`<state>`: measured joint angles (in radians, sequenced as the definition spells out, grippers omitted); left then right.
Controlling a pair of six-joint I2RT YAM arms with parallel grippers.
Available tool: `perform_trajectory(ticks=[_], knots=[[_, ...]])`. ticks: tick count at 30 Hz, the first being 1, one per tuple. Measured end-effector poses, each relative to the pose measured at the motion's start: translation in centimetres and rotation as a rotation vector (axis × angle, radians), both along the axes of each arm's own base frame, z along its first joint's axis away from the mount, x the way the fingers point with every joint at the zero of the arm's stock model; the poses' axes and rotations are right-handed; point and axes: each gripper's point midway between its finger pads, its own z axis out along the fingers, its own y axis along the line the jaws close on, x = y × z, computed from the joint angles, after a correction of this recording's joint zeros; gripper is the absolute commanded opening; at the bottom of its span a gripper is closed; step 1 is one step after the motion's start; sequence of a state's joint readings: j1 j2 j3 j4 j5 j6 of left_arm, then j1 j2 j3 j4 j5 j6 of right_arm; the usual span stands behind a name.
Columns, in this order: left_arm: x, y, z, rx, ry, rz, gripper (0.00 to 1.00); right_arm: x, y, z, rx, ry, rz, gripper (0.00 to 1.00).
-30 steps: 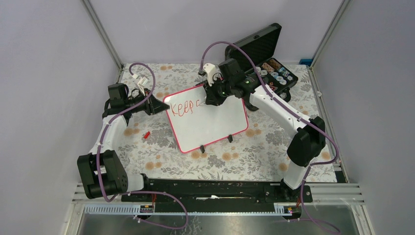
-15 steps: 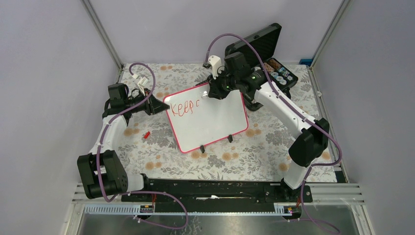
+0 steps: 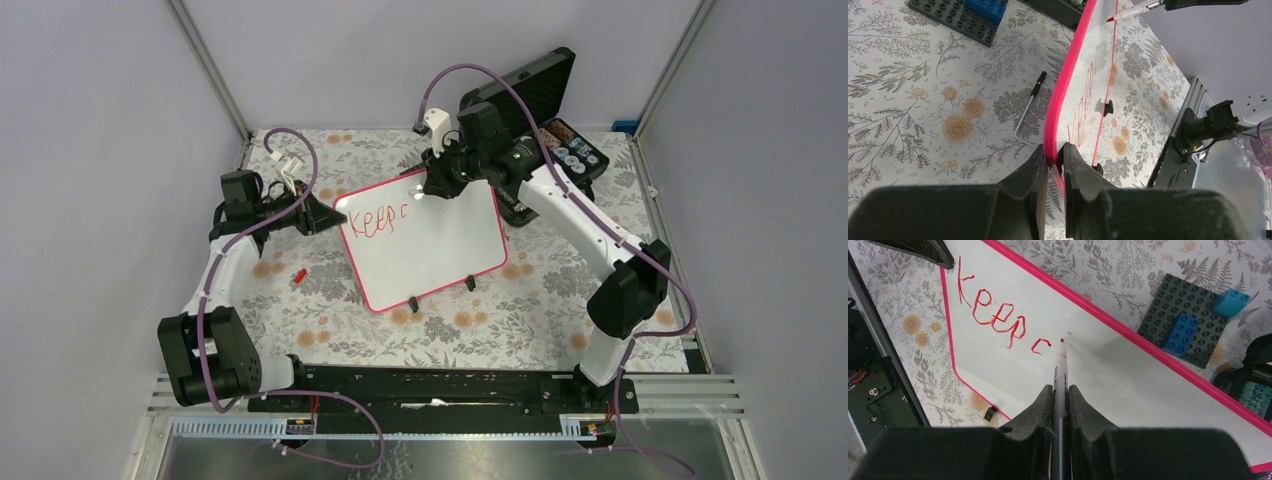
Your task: Write a sentence on the whiteboard
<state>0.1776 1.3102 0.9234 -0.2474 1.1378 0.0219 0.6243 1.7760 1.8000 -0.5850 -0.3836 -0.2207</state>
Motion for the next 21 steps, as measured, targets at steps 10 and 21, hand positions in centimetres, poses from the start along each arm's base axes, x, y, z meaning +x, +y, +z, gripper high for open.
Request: perform_trajectory(ticks=[10, 21], knots=[[0.0, 0.0, 0.0, 0.000, 0.000, 0.000, 0.00, 0.2, 0.1, -0.7, -0.009, 0.013, 0.000, 0.00], [0.0, 0.0, 0.0, 0.002, -0.001, 0.000, 0.00, -0.5, 0.1, -2.3, -0.014, 0.052, 0.014, 0.00]])
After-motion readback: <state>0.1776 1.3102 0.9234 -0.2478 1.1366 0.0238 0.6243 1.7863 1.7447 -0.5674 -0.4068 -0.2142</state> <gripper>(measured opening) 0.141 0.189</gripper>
